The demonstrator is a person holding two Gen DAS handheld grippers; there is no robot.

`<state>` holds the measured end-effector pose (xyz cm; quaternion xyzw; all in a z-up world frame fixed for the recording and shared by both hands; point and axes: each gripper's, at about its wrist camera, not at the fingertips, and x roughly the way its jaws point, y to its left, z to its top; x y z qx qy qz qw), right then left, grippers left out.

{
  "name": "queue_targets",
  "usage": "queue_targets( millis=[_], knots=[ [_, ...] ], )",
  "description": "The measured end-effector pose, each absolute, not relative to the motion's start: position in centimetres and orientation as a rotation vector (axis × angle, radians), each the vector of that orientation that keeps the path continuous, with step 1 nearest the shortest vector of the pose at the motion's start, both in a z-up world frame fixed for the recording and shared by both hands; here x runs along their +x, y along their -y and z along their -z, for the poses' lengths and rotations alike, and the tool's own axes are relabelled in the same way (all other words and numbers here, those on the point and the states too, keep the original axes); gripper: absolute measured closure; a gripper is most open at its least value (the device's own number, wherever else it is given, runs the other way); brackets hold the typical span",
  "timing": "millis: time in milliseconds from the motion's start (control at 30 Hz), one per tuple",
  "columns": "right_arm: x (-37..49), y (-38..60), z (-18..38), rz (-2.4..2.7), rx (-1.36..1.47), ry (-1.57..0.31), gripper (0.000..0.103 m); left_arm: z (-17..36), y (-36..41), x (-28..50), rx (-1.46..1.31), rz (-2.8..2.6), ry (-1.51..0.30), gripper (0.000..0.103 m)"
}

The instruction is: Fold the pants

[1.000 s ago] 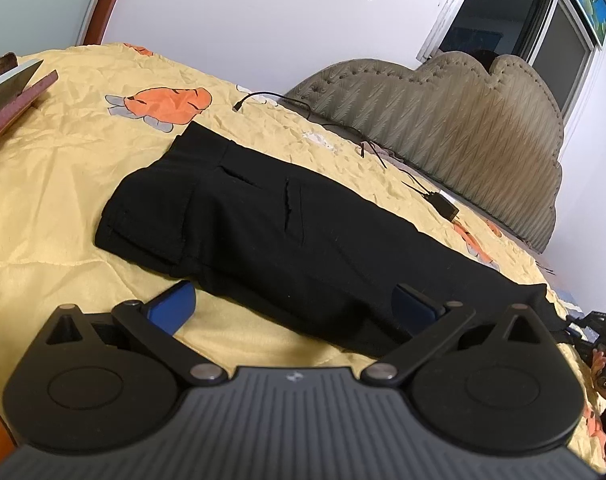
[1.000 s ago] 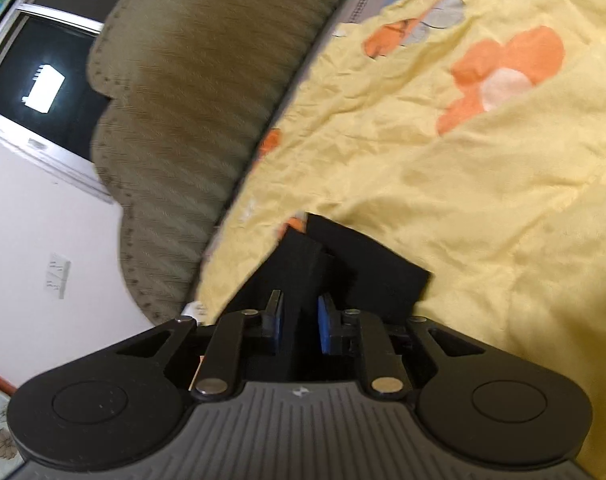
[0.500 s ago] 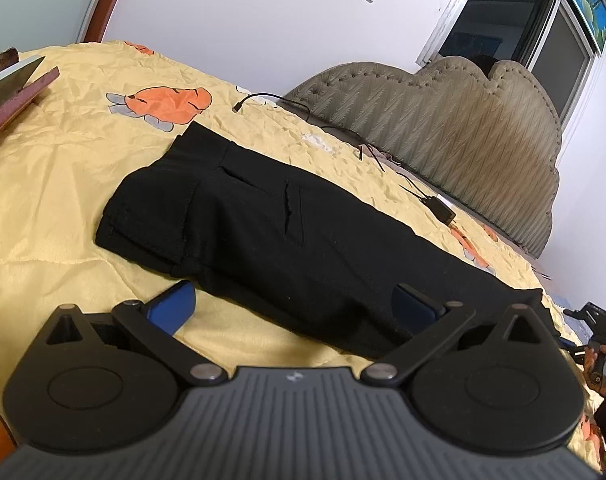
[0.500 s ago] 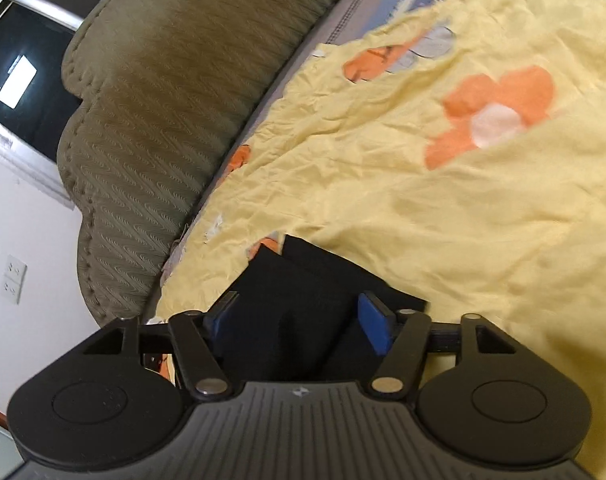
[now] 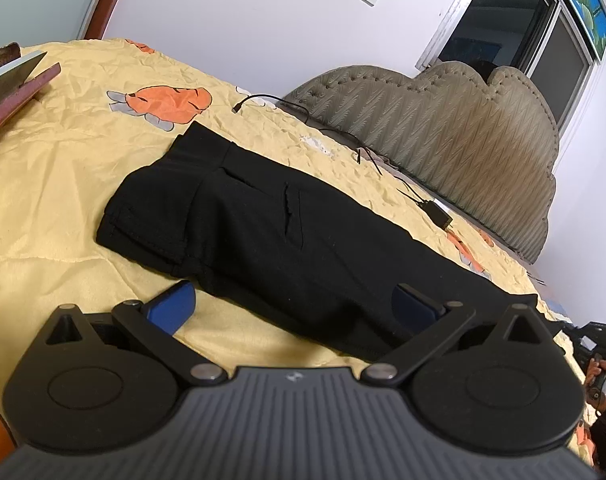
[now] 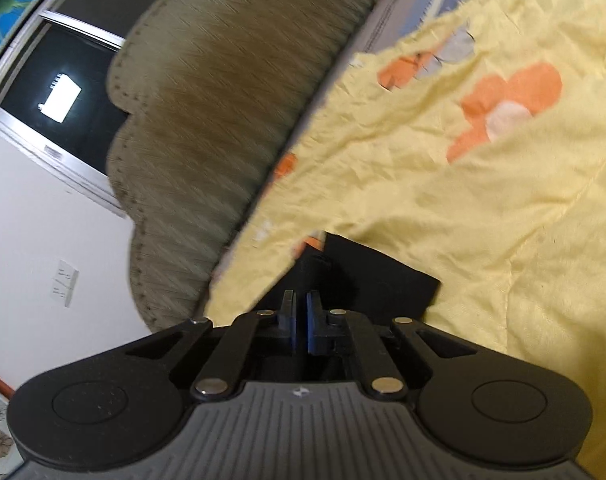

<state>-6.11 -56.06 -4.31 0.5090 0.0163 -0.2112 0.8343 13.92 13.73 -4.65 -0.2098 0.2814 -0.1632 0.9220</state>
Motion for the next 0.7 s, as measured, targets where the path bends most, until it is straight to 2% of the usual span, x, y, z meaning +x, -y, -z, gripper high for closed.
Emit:
queue_targets(
  millis=[133,200,400,433,500,633,700],
  knots=[
    [-7.3,55.5,2.7,0.473,1.01,-0.036,0.098,4.6,-13.8,13.9,-0.432,0.335,-0.577,0.0],
    [-7.1,55.9,2.7,0.468,1.005,-0.102,0.098,4.6,-13.8,13.9,-0.432,0.335,-0.577,0.0],
    [-6.8,56.7,4.0,0.485,1.086,-0.142,0.089,4.6,-13.8,13.9,-0.434,0.336,-0.577,0.0],
    [-6.5,57.0,4.2,0.499,1.097,-0.15,0.085,4.6,-13.8,13.9,-0.435,0.336,-0.577,0.0],
    [-6.0,57.5,4.7,0.522,1.125,-0.163,0.055,4.6,-13.8,13.9,-0.435,0.336,-0.576,0.0],
    [-5.1,58.1,5.1,0.535,1.164,-0.136,0.041,4.6,-13.8,13.9,-0.436,0.336,-0.576,0.0],
    [-4.3,58.1,5.1,0.516,1.162,-0.128,0.03,4.6,-13.8,13.9,-0.438,0.337,-0.576,0.0]
  ],
)
